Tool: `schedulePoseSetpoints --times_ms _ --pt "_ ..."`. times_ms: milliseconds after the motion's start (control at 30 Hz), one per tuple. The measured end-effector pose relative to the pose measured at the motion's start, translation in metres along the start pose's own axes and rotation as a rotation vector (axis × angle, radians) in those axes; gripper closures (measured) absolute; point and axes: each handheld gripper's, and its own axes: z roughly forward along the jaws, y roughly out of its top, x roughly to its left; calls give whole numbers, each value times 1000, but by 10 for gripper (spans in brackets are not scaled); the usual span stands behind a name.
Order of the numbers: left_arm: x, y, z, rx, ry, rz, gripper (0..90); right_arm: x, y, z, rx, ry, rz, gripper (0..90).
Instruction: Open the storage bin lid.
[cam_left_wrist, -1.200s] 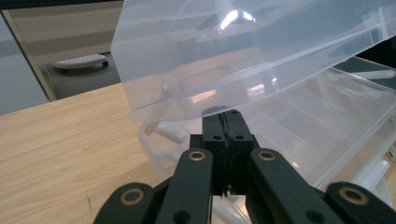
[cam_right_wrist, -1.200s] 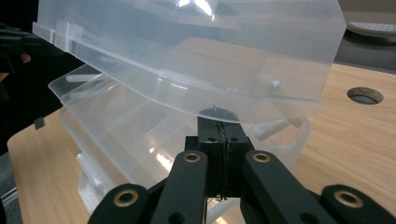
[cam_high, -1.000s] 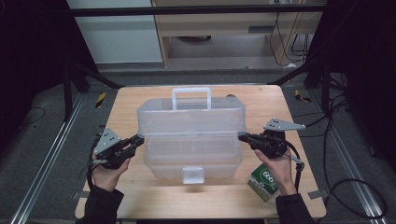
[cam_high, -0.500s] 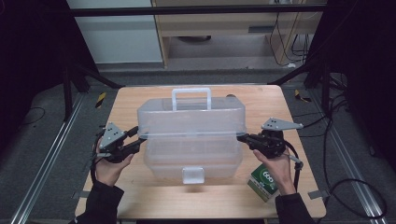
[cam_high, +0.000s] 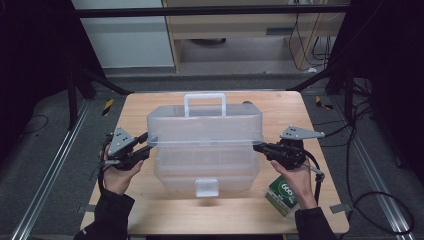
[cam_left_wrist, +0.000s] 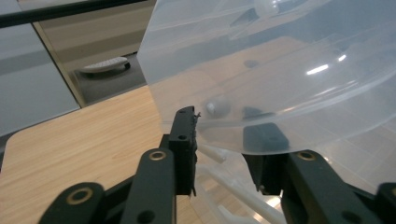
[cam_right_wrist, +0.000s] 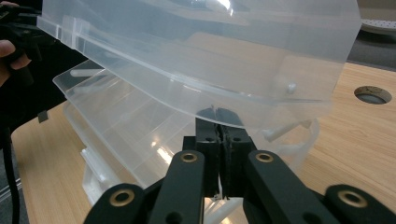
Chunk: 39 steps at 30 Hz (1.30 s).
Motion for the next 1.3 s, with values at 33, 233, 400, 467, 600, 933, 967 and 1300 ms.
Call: schedulePoseSetpoints --times_ms 33,233,400,467,600,933,967,1300 --pt "0 0 0 2 0 0 657 0 0 0 4 -6 -3 858" --pt "-1 1 -1 15 10 4 665 -2 -6 -1 57 -98 -23 778" --pt "-2 1 -1 19 17 1 669 -7 -15 -3 113 -134 -17 727" --pt "-2 1 -1 17 18 -1 669 -9 -20 -1 144 -137 -6 716" --pt "-2 1 -1 18 19 -2 670 -9 -28 7 198 -136 -3 712" --pt "-2 2 -1 19 17 -2 670 -12 -38 20 248 -124 22 730" --pt "-1 2 -1 19 16 -4 671 -13 -38 21 252 -120 26 738" --pt "3 10 1 12 19 0 682 -15 -39 22 252 -112 63 742"
